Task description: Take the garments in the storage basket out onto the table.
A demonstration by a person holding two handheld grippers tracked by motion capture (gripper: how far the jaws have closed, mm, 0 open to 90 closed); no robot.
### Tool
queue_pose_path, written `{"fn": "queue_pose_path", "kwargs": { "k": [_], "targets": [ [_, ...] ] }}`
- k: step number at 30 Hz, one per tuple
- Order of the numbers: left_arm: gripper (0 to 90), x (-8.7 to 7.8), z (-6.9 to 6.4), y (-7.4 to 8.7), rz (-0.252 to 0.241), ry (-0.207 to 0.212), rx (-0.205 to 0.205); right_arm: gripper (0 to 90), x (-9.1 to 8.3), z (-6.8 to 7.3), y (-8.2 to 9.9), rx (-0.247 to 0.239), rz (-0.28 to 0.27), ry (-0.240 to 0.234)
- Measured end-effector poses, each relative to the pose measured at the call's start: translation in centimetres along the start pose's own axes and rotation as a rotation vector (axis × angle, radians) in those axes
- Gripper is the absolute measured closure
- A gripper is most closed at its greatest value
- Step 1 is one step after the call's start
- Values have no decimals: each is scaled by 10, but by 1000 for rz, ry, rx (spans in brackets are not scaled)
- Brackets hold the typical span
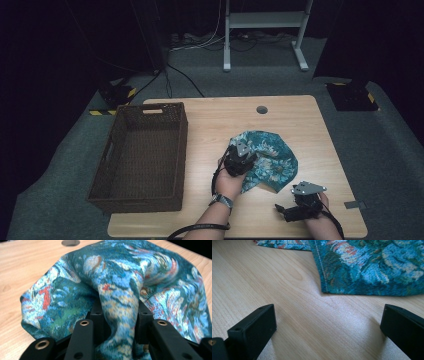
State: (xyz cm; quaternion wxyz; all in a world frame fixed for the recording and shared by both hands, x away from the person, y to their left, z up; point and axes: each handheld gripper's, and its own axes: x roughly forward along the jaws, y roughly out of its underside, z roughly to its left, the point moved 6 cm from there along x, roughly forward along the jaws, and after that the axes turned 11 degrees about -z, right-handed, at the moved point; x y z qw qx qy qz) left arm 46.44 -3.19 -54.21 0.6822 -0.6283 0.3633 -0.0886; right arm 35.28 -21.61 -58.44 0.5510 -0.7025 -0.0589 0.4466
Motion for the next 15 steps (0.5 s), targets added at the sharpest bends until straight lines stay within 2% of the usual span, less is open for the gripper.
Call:
{"fn": "queue_pose_path", "kwargs": {
  "k": [10, 15],
  "targets": [
    [640, 2, -5, 12, 50, -14, 36, 5, 0, 0, 0, -1, 0, 0],
    [618, 0, -6, 13, 50, -17, 42, 5, 0, 0, 0, -2, 1, 1]
  ]
}}
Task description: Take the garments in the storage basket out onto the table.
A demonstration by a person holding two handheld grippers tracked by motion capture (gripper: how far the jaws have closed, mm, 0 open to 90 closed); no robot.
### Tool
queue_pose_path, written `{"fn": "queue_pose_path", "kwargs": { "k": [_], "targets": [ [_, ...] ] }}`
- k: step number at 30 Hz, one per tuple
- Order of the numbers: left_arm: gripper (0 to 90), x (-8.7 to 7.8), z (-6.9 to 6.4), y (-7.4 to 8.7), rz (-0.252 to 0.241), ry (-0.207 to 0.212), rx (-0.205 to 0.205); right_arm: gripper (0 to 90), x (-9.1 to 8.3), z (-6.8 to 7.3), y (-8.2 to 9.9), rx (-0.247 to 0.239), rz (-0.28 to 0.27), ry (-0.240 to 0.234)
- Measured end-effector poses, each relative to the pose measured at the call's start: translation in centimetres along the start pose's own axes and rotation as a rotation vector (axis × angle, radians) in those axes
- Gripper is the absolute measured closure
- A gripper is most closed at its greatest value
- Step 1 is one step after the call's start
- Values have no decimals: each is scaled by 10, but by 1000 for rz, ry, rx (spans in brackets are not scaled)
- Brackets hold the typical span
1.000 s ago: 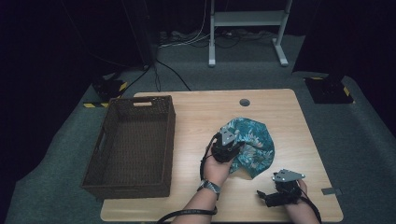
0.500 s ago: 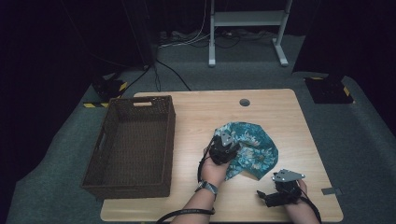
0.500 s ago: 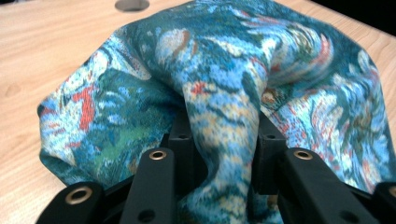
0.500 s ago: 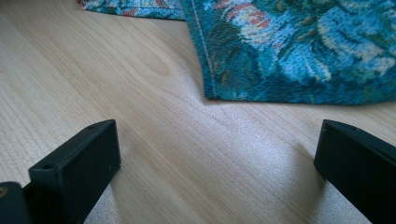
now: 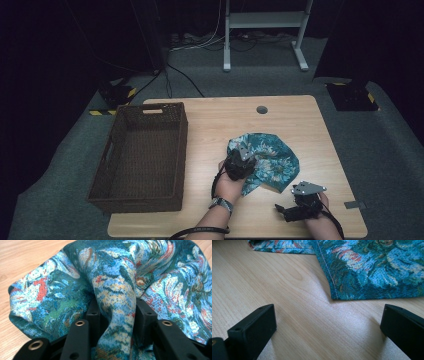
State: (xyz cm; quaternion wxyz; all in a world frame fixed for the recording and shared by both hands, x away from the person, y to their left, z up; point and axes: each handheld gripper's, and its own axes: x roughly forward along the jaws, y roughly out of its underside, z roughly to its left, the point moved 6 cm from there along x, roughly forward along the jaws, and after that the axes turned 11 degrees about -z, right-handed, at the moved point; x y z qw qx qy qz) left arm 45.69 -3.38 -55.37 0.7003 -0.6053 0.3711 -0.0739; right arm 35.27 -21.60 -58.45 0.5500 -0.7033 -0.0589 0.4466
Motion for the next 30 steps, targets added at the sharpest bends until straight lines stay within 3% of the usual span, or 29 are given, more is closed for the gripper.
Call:
{"fn": "queue_pose_path", "kwargs": {
  "k": [7, 11, 13, 24, 30],
  "targets": [
    [486, -10, 2, -19, -45, -25, 4, 5, 0, 0, 0, -3, 0, 1],
    [337, -15, 1, -32, -62, -43, 13, 5, 0, 0, 0, -4, -1, 2],
    [305, -18, -1, -39, -73, -42, 23, 5, 0, 0, 0, -3, 0, 1],
    [249, -30, -16, -68, -122, -9, 61, 5, 0, 0, 0, -2, 0, 0],
    [242, -29, -31, -77, -136, 21, 70, 5, 0, 0, 0, 0, 0, -1]
  ]
}}
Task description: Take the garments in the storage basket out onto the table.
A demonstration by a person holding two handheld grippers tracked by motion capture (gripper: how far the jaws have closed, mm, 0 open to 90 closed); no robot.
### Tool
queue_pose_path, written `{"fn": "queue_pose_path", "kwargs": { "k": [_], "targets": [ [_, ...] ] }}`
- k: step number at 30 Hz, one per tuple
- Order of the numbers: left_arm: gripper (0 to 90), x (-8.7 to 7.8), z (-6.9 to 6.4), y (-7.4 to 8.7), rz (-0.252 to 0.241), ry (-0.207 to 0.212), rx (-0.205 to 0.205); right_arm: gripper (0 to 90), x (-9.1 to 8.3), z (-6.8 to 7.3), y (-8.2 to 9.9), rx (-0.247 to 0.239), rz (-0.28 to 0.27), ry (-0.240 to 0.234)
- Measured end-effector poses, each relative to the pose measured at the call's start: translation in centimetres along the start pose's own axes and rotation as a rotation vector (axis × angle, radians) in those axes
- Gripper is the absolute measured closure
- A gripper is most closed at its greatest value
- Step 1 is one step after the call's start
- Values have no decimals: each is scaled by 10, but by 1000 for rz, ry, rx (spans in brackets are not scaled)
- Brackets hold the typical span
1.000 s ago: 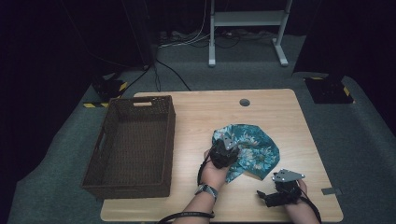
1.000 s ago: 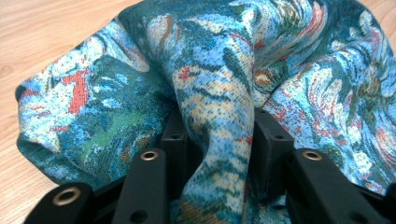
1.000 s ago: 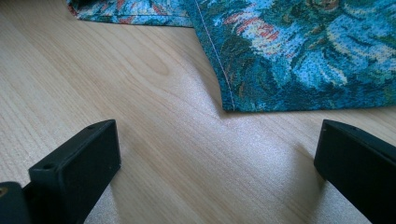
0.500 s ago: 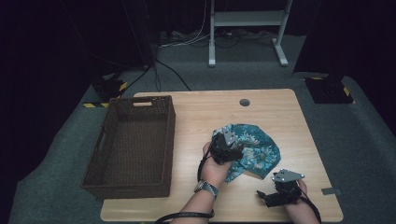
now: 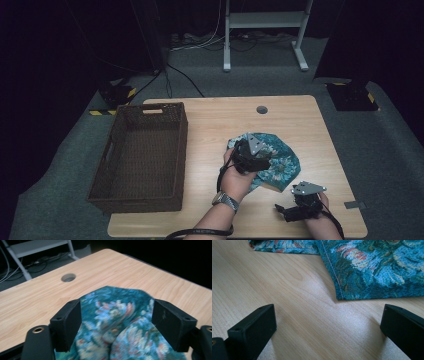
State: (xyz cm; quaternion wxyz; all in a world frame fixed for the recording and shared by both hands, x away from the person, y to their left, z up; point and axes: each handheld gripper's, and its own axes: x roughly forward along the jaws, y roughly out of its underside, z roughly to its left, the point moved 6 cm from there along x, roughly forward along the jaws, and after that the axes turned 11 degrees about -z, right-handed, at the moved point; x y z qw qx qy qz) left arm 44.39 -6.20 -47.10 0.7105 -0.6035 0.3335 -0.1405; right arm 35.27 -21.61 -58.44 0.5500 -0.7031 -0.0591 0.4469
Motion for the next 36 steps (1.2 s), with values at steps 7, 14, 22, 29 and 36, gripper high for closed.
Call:
{"fn": "queue_pose_path", "kwargs": {
  "k": [7, 14, 22, 29, 36],
  "targets": [
    [273, 16, -21, 1, 20, 59, 14, 5, 0, 0, 0, 6, -3, -4],
    [280, 39, -44, 15, 89, 99, 52, 5, -1, 0, 0, 7, -3, -6],
    [309, 67, -54, 43, 212, 110, 83, 5, -1, 0, 0, 9, -5, -10],
    [526, 78, -60, 66, 305, 136, 91, 5, -1, 0, 0, 9, -7, -14],
    [760, 82, -66, 72, 326, 143, 131, 5, 0, -1, 0, 11, -9, -17]
  ]
}}
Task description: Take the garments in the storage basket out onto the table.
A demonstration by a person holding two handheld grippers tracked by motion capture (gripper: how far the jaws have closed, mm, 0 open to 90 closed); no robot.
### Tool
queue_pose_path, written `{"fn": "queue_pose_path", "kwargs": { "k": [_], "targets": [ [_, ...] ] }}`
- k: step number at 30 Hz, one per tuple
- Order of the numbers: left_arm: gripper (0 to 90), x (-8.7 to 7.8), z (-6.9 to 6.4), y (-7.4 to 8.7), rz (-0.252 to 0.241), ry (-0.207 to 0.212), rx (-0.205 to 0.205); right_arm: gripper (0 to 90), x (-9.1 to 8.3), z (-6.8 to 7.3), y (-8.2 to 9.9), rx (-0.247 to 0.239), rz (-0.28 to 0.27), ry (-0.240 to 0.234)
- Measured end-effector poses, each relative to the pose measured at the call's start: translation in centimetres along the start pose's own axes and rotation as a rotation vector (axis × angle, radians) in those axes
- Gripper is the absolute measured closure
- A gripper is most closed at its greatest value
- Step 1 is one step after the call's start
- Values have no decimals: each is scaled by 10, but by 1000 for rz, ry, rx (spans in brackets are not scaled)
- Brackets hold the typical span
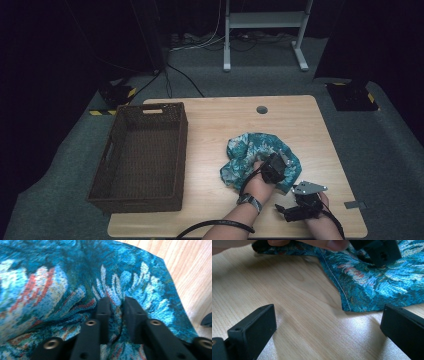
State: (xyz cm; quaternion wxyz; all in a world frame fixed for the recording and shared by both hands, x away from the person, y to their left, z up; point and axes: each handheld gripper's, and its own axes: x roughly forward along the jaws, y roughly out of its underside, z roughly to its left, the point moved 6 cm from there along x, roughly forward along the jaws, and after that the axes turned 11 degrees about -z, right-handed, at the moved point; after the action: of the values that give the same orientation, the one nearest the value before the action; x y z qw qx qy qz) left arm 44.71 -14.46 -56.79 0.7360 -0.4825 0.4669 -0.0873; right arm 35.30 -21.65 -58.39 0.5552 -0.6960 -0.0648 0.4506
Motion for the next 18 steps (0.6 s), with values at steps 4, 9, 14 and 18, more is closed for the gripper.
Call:
{"fn": "queue_pose_path", "kwargs": {
  "k": [4, 9, 14, 18],
  "targets": [
    [889, 3, -4, -2, 2, -4, 17, 5, 0, 0, 0, -4, 3, 4],
    [896, -2, -3, -6, -23, -3, 6, 5, 0, 0, 0, 1, 0, 0],
    [896, -20, 5, -26, -99, -11, -24, 5, 0, 0, 0, -4, 3, -1],
    [896, -38, 12, -41, -149, -24, -41, 5, 0, 1, 0, -7, 3, 2]
  ]
}}
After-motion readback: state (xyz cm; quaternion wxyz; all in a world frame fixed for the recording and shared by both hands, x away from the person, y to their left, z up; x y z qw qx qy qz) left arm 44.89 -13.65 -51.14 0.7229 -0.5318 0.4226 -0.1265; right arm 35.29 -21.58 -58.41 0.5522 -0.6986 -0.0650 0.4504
